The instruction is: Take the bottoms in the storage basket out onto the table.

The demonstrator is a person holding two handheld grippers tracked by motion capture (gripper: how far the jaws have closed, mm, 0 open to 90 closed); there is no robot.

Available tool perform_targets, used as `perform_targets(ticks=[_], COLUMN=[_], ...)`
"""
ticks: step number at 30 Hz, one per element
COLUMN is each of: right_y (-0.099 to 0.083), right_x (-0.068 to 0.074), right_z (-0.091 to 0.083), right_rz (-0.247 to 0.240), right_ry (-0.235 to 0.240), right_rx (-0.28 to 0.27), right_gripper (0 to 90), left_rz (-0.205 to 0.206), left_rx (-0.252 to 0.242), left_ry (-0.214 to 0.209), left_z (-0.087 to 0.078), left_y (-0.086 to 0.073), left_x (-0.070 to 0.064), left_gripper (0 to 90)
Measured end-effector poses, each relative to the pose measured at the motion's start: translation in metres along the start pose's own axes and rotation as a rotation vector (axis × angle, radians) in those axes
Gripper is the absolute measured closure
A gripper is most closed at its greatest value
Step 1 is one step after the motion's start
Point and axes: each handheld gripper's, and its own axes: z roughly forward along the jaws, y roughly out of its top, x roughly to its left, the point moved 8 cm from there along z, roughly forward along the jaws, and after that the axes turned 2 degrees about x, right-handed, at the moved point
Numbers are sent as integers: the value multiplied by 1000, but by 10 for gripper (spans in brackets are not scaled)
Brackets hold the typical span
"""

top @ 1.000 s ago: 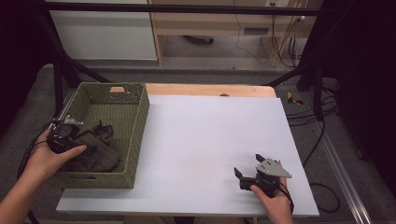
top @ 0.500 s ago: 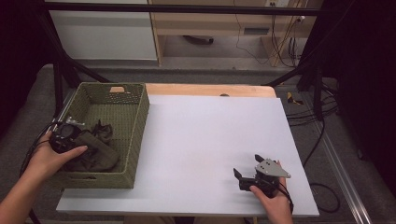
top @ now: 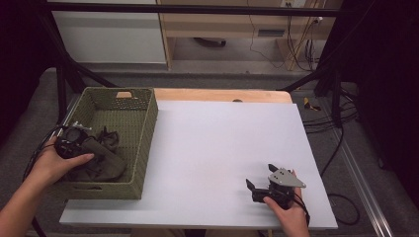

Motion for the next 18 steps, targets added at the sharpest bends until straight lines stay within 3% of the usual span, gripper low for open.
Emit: perform_targets(ticks=[12,18], right_y=[-2,-2], right_x=[2,2], right_z=[2,2], right_rz=[-6,-5], right_ry=[10,9], right_rx=[12,14], right_gripper=[56,56], left_rz=[8,16], left_rx=[45,55], left_ry=[30,46], left_z=[12,13], left_y=[1,0], left_x=[4,4], left_gripper=[0,124])
